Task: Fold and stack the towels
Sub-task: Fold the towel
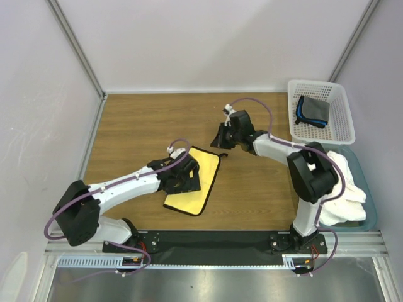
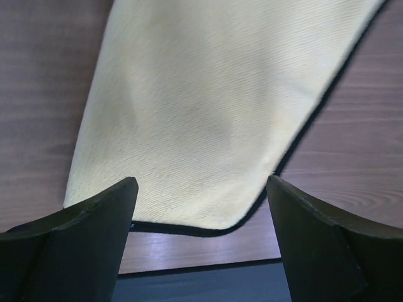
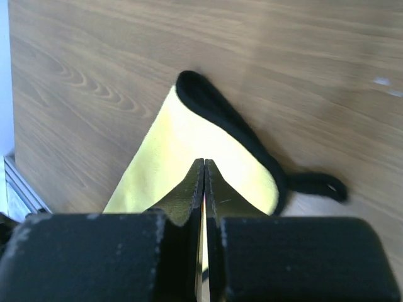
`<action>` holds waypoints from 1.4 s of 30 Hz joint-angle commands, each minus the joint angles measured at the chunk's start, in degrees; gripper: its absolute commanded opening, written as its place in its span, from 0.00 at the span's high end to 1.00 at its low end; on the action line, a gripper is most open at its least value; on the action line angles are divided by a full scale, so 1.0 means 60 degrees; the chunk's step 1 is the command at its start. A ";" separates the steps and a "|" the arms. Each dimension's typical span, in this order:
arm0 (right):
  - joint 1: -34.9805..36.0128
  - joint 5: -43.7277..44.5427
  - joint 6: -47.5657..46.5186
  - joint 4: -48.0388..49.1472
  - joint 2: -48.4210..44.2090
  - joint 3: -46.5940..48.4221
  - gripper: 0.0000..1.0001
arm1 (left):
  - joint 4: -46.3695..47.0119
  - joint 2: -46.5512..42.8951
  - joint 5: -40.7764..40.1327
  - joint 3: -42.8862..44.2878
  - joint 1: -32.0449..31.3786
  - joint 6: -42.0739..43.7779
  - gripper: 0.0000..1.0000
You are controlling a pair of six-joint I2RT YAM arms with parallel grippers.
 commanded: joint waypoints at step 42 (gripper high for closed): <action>0.0823 0.4716 0.1960 -0.2408 -0.1475 -0.4240 1.00 | 0.2413 0.4558 0.1305 0.3325 0.2790 0.6741 0.19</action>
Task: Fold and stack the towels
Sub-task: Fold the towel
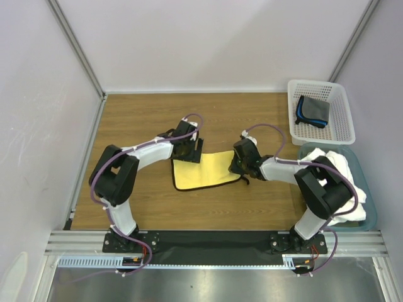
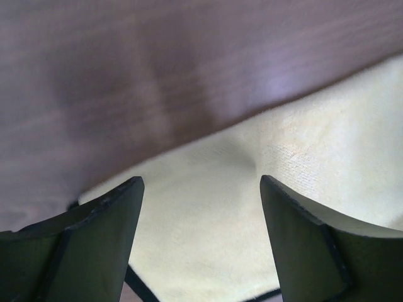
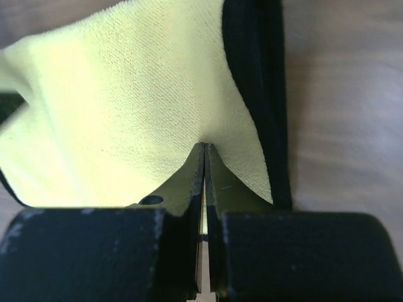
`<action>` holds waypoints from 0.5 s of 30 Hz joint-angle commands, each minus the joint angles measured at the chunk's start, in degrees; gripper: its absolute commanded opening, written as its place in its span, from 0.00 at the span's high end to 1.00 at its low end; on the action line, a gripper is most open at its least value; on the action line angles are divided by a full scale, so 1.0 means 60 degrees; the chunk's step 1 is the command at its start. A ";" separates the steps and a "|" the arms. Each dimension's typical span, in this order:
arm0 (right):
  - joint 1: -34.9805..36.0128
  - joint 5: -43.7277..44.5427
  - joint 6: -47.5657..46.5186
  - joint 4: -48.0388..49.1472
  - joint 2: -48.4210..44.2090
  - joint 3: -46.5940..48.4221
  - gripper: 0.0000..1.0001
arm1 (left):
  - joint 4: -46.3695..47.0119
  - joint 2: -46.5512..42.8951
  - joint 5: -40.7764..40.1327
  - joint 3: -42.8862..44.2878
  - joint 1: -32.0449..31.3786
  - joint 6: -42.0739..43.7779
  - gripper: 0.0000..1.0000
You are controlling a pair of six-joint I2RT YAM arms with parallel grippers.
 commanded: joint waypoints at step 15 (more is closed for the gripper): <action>-0.0091 0.0824 -0.0055 -0.3569 -0.3360 0.0115 1.00 | -0.1284 -0.1378 -0.0382 0.1276 0.0033 -0.0729 0.17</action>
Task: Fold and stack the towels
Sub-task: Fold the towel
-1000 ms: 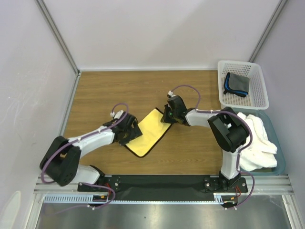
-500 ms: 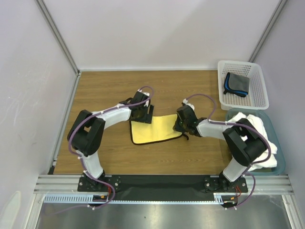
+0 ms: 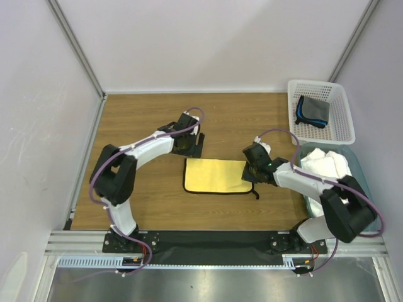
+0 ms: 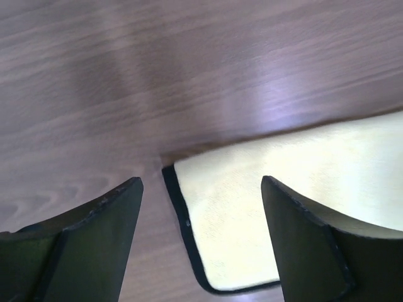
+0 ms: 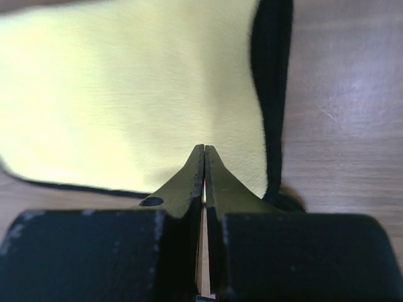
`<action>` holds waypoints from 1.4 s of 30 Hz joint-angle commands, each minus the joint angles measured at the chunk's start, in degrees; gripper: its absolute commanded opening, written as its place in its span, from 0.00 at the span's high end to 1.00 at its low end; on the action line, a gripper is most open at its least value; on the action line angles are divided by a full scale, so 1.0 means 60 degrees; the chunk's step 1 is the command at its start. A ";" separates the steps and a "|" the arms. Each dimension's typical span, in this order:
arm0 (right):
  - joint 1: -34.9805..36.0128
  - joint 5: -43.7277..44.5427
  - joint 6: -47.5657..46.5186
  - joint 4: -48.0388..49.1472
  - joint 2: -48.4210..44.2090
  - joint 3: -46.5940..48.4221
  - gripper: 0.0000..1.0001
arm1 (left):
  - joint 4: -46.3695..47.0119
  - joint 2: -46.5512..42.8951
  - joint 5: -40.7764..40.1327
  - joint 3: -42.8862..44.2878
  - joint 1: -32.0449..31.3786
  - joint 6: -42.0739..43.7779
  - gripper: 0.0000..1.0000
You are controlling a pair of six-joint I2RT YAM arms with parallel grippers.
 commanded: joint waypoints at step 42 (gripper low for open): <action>0.0908 -0.1920 -0.1531 0.1966 0.2805 0.1537 1.00 | 0.4871 -0.4205 -0.0023 -0.6134 0.0033 -0.2895 1.00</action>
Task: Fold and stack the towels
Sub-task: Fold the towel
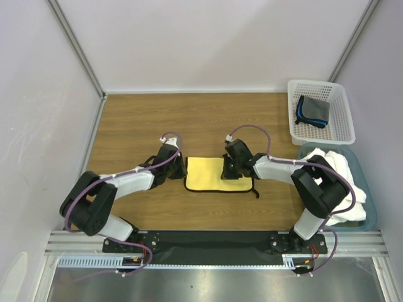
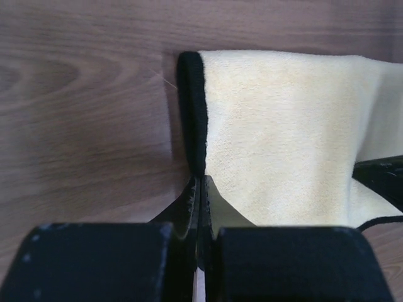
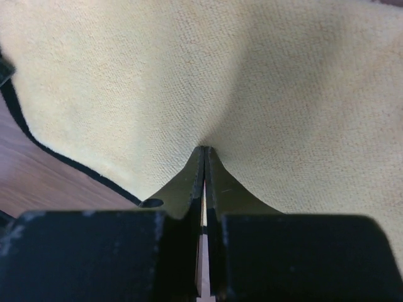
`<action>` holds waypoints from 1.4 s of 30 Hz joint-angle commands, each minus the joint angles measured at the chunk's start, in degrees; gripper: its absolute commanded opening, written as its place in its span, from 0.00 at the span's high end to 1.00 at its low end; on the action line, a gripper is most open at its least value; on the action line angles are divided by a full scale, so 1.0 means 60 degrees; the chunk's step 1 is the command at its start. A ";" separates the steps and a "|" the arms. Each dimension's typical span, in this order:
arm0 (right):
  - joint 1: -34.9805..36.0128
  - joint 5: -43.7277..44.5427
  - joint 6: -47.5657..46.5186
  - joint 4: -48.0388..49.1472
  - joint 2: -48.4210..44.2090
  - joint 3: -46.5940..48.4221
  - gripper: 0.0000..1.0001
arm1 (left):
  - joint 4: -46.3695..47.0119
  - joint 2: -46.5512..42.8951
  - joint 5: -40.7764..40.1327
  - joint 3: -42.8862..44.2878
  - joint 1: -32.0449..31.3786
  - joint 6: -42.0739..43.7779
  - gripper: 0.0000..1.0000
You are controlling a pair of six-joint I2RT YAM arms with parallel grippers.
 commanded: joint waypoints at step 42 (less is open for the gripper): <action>0.0404 -0.0294 -0.0511 -0.0382 0.1094 0.1482 1.00 | -0.1074 -0.0337 -0.2320 0.1001 0.0677 0.1057 0.37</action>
